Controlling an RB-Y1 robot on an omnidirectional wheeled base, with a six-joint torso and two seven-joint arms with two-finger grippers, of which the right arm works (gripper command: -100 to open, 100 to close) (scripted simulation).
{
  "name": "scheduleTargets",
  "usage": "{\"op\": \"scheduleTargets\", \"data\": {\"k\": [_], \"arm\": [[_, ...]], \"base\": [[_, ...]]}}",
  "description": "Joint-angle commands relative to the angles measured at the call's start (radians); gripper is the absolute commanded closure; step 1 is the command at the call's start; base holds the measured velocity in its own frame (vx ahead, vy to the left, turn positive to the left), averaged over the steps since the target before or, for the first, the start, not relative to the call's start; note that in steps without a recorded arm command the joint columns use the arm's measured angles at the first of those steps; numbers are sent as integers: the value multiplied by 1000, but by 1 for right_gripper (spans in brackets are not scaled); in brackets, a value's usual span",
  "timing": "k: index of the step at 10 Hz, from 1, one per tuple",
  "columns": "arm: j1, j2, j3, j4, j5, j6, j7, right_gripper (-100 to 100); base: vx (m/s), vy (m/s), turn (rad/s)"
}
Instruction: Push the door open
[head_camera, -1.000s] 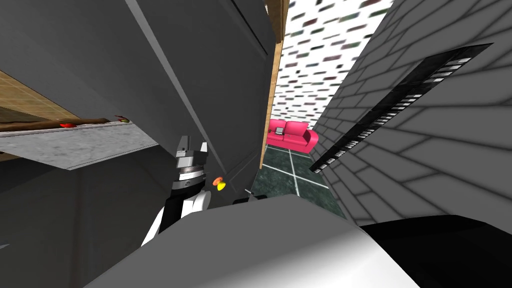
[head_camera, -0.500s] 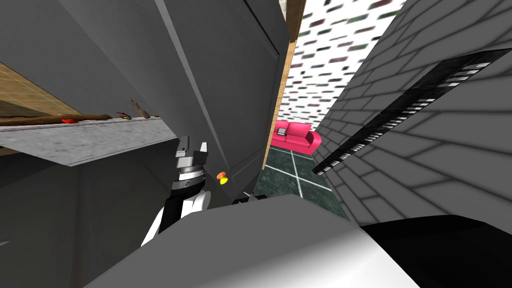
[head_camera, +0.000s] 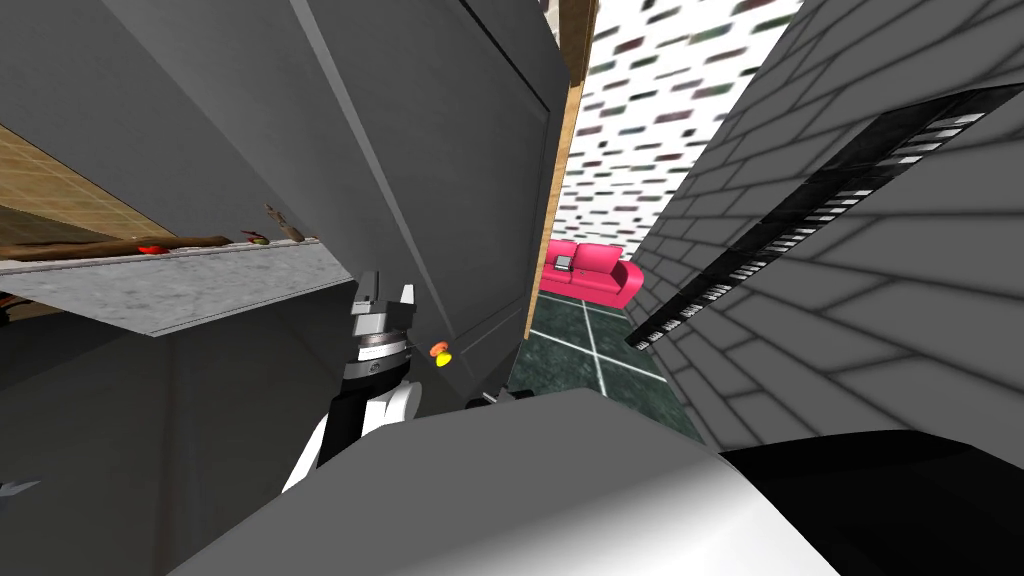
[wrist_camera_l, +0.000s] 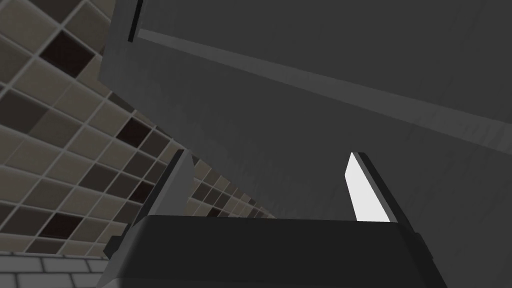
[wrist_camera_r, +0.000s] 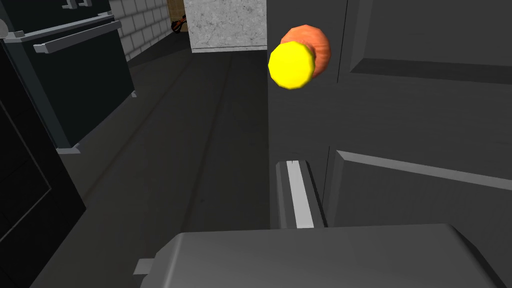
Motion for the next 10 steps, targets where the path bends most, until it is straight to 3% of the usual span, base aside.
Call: {"op": "scheduleTargets", "data": {"k": [1,4,10], "arm": [[1,7,-32,5,-15,3,9,-100],[4,22,-98,15,-47,9,27,-100],[9,49,-215,32,-102,19,60,-100]], "base": [[-34,13,219],[-66,18,264],[-57,23,181]]}}
